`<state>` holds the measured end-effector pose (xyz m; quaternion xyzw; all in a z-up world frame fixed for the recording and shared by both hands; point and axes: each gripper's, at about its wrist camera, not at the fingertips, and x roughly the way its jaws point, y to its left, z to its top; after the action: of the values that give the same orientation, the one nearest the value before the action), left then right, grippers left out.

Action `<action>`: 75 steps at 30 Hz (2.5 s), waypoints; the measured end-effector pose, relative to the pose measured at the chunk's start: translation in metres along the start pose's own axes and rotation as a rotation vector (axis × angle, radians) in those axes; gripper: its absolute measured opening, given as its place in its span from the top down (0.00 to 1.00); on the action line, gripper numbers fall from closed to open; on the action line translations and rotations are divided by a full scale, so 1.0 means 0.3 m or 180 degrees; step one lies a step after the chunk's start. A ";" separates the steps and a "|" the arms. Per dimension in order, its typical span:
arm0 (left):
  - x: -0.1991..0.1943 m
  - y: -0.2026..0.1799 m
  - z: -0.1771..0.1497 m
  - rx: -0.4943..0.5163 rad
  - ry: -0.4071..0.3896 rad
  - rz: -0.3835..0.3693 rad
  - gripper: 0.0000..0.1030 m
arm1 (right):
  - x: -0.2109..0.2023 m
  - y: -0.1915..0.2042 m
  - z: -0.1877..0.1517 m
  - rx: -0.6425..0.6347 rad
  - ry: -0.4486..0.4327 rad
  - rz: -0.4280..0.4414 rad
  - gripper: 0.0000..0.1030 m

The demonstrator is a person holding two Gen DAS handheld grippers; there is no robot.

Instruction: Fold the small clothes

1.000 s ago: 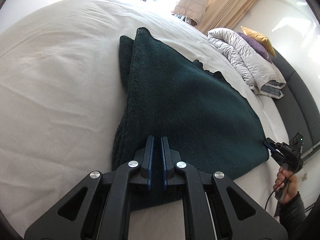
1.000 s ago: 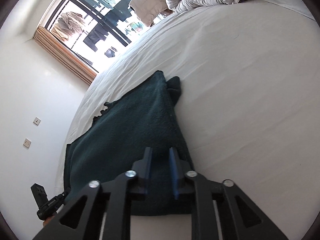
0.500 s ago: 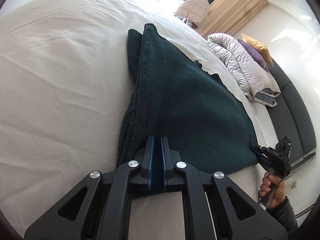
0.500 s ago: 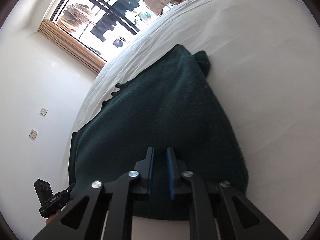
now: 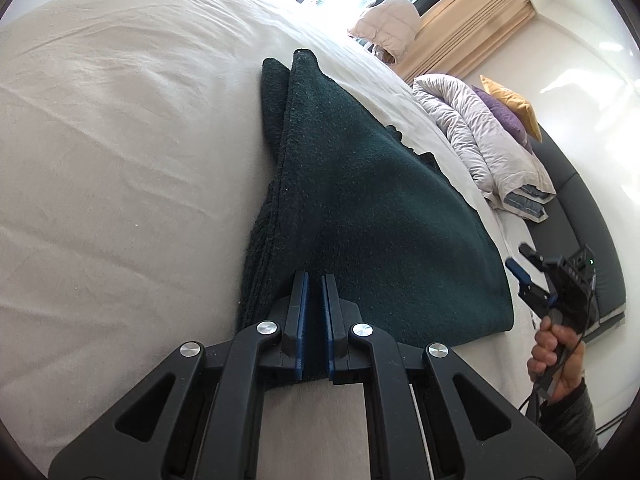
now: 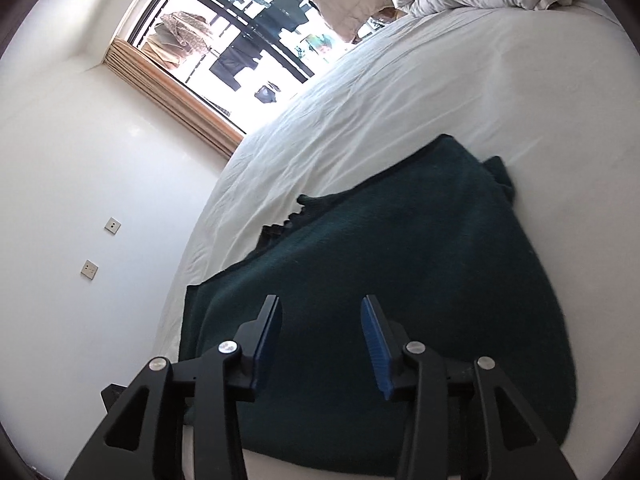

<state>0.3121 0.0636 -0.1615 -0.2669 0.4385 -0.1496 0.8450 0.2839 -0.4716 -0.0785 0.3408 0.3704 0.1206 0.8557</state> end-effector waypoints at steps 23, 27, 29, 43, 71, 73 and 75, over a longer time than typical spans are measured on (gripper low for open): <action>-0.261 0.074 -0.143 -0.0969 -0.0564 -0.0450 0.65 | -0.009 -0.033 -0.044 0.0377 -0.0142 0.0107 0.33; -0.272 0.009 -0.205 -0.1102 -0.0729 -0.0539 0.19 | 0.094 0.107 -0.073 0.0125 0.0192 0.0454 0.33; -0.234 -0.014 -0.209 -0.1080 -0.0595 -0.0551 0.18 | 0.141 0.156 -0.091 0.0095 0.0397 0.0549 0.40; -0.060 0.191 0.268 -0.1021 0.0206 -0.0565 0.18 | 0.239 0.074 -0.105 0.0261 0.0870 0.0659 0.53; 0.286 0.097 0.415 -0.0785 0.0816 -0.0689 0.88 | 0.304 0.116 -0.055 0.0076 0.1195 0.0462 0.70; 0.274 0.076 0.408 -0.0723 0.0771 -0.0642 0.89 | 0.320 0.111 -0.061 0.0058 0.1259 0.0342 0.80; 0.265 0.058 0.407 -0.0672 0.0741 -0.0614 0.89 | 0.331 0.097 -0.058 0.0099 0.1272 0.0251 0.94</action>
<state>0.4579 0.0783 -0.1665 -0.3757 0.5190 -0.2129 0.7377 0.3419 -0.3961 -0.1222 0.3375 0.5210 0.2135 0.7544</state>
